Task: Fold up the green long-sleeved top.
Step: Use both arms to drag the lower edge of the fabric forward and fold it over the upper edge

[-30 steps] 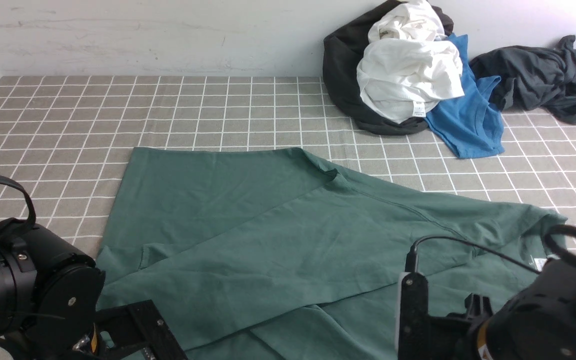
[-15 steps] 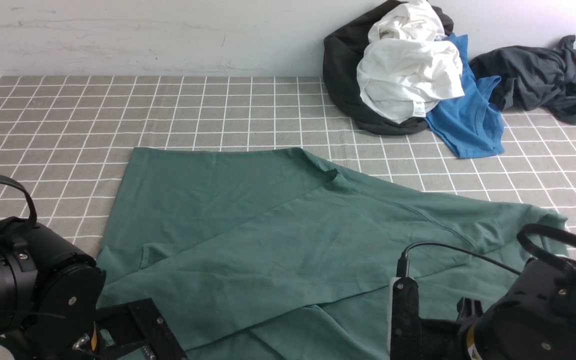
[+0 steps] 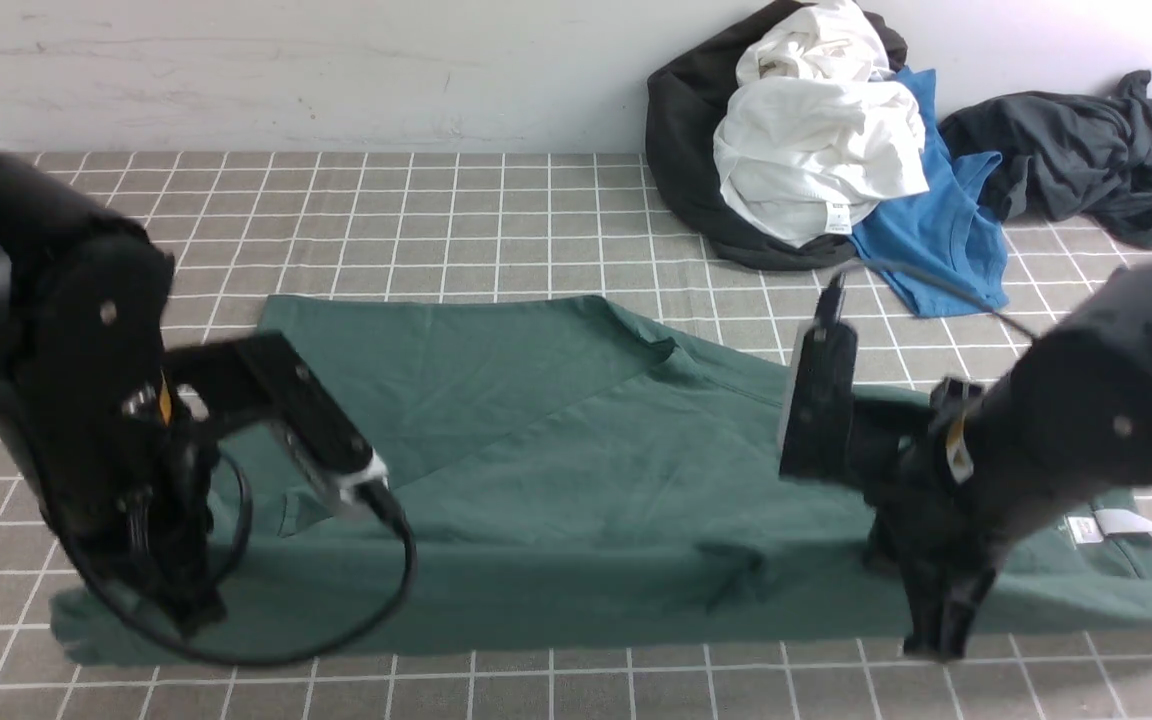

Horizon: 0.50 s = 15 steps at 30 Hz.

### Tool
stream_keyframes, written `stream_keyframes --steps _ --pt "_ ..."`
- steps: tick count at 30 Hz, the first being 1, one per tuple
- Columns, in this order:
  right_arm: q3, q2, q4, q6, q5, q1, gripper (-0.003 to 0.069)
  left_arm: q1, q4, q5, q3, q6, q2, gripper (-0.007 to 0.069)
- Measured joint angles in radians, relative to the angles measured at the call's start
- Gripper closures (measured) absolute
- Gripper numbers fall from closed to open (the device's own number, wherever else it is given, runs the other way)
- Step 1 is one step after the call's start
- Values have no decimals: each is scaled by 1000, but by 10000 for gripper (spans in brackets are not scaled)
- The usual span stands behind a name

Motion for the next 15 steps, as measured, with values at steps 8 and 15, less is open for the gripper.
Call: stream_keyframes --steps 8,15 --pt "-350 218 137 -157 44 -152 642 152 -45 -2 -409 141 299 608" --pt "-626 461 166 -165 102 -200 642 197 -54 0 -723 145 575 608"
